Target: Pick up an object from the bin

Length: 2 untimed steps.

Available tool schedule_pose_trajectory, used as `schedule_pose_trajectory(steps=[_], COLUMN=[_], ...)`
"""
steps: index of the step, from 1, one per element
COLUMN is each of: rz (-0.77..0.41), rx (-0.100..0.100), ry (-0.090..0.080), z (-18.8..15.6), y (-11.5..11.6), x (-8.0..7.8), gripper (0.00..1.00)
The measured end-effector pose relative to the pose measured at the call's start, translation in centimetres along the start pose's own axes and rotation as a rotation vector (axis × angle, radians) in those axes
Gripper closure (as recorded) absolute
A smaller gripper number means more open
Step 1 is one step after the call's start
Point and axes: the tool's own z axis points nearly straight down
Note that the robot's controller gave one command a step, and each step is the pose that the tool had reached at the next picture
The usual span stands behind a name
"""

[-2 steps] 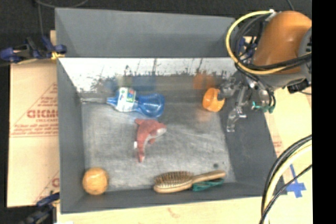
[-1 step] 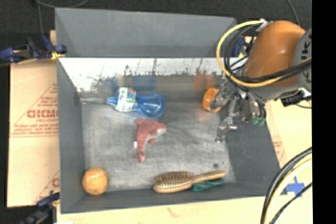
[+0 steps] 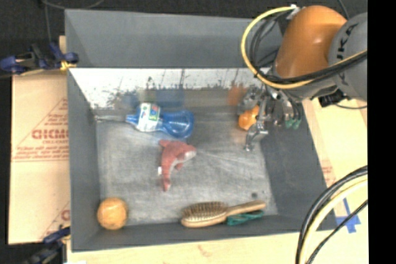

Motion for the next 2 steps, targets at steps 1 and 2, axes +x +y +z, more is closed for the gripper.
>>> schedule_pose_trajectory(steps=[1, 2], rz=[-0.044, -0.035], rx=[0.000, -0.002], ry=[-0.004, 0.004], z=[2.7, 1.1], y=[2.8, 3.8], x=[0.4, 0.0], gripper=[0.00, 0.00])
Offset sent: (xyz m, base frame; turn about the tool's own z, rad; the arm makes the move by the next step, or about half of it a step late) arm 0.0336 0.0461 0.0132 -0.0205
